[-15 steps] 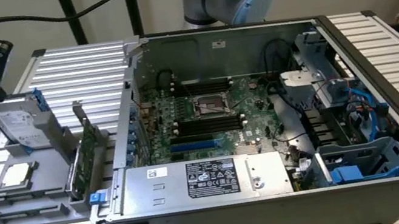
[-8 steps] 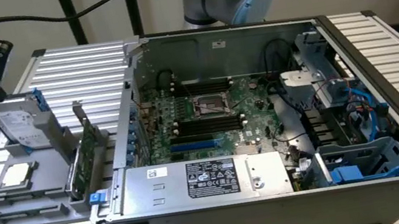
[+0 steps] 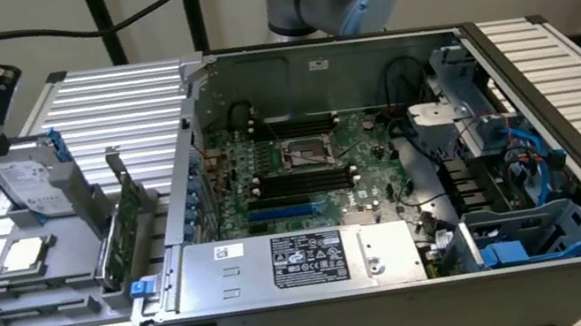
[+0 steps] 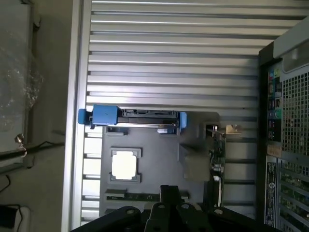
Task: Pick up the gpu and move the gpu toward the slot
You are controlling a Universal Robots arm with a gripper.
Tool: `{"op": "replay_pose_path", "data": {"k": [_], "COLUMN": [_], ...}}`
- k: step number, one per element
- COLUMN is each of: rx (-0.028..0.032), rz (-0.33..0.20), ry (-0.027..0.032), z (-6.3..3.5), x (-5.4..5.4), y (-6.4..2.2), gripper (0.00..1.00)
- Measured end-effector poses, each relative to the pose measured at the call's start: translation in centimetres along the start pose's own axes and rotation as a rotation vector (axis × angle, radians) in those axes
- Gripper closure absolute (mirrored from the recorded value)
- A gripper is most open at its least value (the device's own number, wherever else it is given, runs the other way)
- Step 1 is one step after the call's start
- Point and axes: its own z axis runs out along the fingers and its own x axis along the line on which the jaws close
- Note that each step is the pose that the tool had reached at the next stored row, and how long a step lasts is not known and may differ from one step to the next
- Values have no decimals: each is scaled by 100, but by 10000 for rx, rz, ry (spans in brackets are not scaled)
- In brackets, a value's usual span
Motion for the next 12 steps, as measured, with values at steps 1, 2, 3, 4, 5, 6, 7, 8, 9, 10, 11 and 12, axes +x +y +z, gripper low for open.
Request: {"op": "replay_pose_path", "data": {"k": [1, 2, 3, 4, 5, 6, 7, 8, 9, 10, 11, 12], "rx": [-1, -1, -1, 0, 1, -1, 0, 1, 1, -1, -1, -1], "rz": [0, 1, 1, 0, -1, 0, 1, 1, 0, 0, 1, 1], "ry": [0, -2, -2, 0, 1, -1, 0, 1, 0, -1, -2, -2], "z": [1, 3, 5, 8, 12, 19, 25, 32, 41, 50, 60, 69], "x": [-22, -48, -77, -110, -147, -186, -229, -278, -323, -367, -412, -457], "y": [-31, -61, -88, -112, -135, -156, -175, -194, -209, -223, -235, -245], "gripper": [89, 89, 89, 89, 89, 89, 89, 89, 89, 89, 89, 89]}}
